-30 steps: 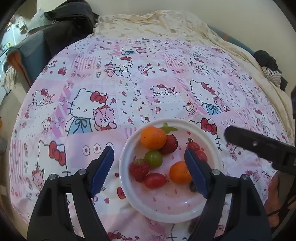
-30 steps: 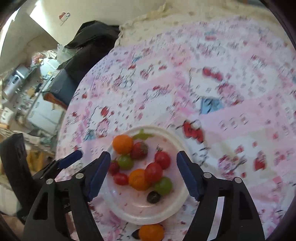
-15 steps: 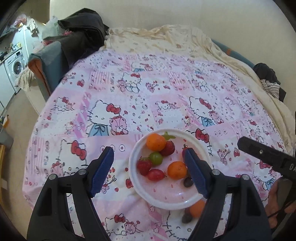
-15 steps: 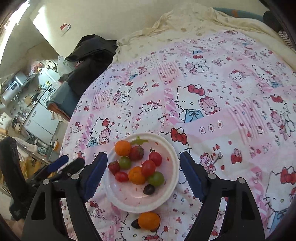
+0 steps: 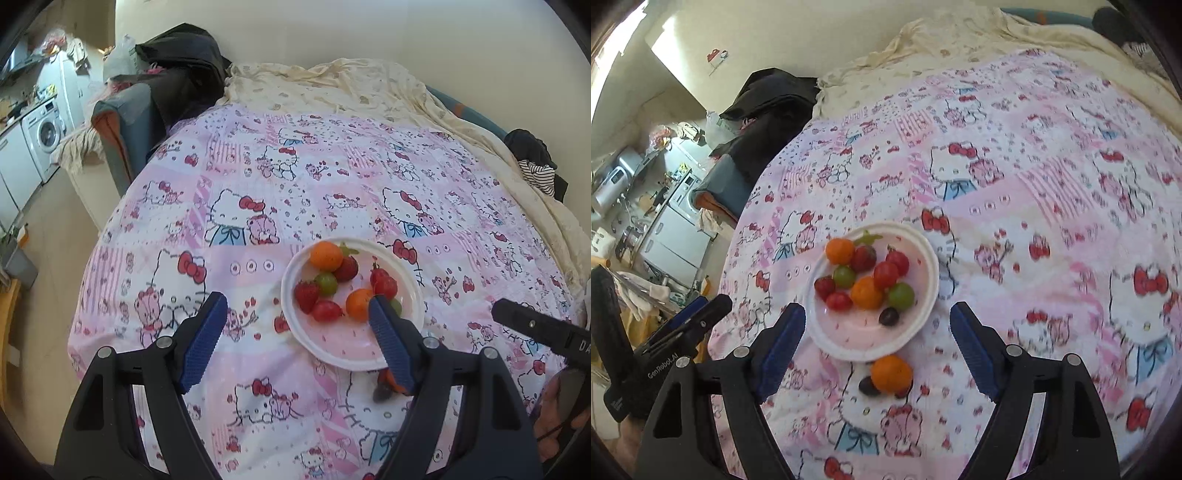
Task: Organize fruits
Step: 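Lift both open grippers up and away from the plate, then grasp a dark grape with the left gripper while the right gripper grasps the last mandarin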
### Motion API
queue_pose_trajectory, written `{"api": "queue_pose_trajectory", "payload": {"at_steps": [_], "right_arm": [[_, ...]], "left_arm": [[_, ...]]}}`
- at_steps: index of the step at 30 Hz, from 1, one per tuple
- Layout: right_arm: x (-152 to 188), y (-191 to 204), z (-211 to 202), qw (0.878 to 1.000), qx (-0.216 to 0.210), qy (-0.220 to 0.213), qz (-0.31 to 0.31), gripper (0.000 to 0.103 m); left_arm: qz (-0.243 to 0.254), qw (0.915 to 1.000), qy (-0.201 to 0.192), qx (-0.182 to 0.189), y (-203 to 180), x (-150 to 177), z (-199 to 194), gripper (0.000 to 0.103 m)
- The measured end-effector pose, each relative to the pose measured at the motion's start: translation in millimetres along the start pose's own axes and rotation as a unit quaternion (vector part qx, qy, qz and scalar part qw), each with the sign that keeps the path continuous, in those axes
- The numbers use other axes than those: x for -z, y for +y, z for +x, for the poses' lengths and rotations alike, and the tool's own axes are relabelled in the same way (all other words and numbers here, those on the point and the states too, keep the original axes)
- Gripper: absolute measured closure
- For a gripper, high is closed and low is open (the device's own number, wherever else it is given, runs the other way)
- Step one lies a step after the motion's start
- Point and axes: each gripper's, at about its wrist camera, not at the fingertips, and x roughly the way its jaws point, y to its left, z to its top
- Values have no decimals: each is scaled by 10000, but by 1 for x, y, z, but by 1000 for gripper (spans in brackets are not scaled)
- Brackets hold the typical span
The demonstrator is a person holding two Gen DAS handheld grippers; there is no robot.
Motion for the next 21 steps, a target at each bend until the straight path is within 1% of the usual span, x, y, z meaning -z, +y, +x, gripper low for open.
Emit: {"api": "queue_pose_trajectory", "payload": {"at_steps": [6, 15, 18, 21], "right_arm": [[17, -7, -3, 9995, -14, 104, 303, 20], [32, -13, -7, 9985, 82, 192, 509, 20], [36, -15, -5, 9982, 198, 257, 514, 20], [39, -20, -2, 9967, 445, 356, 578, 20]], "left_arm": [[-75, 9997, 232, 47, 2, 16, 0, 27], [71, 9985, 547, 62, -3, 37, 3, 27], [107, 9981, 597, 62, -3, 43, 4, 27], [150, 9971, 745, 50, -3, 50, 9, 27]]}}
